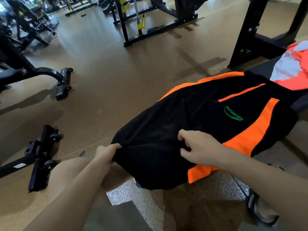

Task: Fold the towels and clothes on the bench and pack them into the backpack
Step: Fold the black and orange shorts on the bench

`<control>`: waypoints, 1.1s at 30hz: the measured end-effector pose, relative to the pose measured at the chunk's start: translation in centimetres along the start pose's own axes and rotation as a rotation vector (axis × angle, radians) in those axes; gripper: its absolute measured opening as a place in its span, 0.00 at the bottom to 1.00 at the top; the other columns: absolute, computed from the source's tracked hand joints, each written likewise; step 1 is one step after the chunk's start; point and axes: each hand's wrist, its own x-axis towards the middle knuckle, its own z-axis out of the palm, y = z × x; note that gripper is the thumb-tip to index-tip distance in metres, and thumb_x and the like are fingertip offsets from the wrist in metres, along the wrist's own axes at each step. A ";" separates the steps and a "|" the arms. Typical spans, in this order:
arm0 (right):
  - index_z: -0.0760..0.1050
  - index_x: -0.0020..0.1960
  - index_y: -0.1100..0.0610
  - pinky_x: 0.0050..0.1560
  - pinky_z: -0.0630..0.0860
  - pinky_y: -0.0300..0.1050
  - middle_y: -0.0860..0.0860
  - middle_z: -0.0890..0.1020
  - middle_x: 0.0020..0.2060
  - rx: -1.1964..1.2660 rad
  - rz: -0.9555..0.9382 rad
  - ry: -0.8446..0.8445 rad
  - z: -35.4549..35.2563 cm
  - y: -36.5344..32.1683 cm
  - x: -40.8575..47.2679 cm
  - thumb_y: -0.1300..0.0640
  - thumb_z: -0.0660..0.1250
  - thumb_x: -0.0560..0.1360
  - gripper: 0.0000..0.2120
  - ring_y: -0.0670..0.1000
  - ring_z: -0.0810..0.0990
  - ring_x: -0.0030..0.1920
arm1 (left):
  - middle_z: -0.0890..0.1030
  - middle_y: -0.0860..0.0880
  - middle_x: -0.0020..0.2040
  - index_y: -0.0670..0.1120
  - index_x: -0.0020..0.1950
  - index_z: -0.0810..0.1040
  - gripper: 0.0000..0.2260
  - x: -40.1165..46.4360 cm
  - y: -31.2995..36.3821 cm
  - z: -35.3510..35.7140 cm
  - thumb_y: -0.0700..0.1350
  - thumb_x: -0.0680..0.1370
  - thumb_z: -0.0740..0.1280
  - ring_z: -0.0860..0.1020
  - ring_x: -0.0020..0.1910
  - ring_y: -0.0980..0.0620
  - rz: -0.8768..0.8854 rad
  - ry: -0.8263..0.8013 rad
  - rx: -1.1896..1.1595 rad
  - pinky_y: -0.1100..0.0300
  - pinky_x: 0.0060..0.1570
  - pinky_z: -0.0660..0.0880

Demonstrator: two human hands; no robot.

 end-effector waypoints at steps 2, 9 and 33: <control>0.66 0.64 0.48 0.50 0.76 0.49 0.46 0.72 0.51 -0.121 -0.060 -0.094 0.3 -0.2 -0.8 0.39 0.65 0.70 0.26 0.51 0.74 0.52 | 0.78 0.39 0.59 0.36 0.73 0.64 0.32 -0.1 -0.4 0.2 0.46 0.75 0.74 0.80 0.53 0.42 -0.010 0.002 0.116 0.50 0.48 0.78; 0.72 0.57 0.54 0.50 0.74 0.51 0.51 0.77 0.50 -0.141 -0.218 -0.218 2.1 -1.9 -2.3 0.58 0.63 0.75 0.11 0.54 0.77 0.52 | 0.60 0.41 0.79 0.58 0.81 0.50 0.36 -3.2 0.7 5.2 0.58 0.79 0.66 0.61 0.77 0.40 0.779 -0.028 0.781 0.41 0.75 0.62; 0.74 0.68 0.50 0.65 0.72 0.55 0.56 0.76 0.64 0.140 0.971 0.446 -10.7 23.9 -4.7 0.52 0.67 0.76 0.21 0.62 0.70 0.66 | 0.60 0.39 0.78 0.54 0.83 0.51 0.34 -9.1 13.0 31.6 0.63 0.82 0.59 0.63 0.76 0.40 1.331 -0.424 1.244 0.46 0.74 0.63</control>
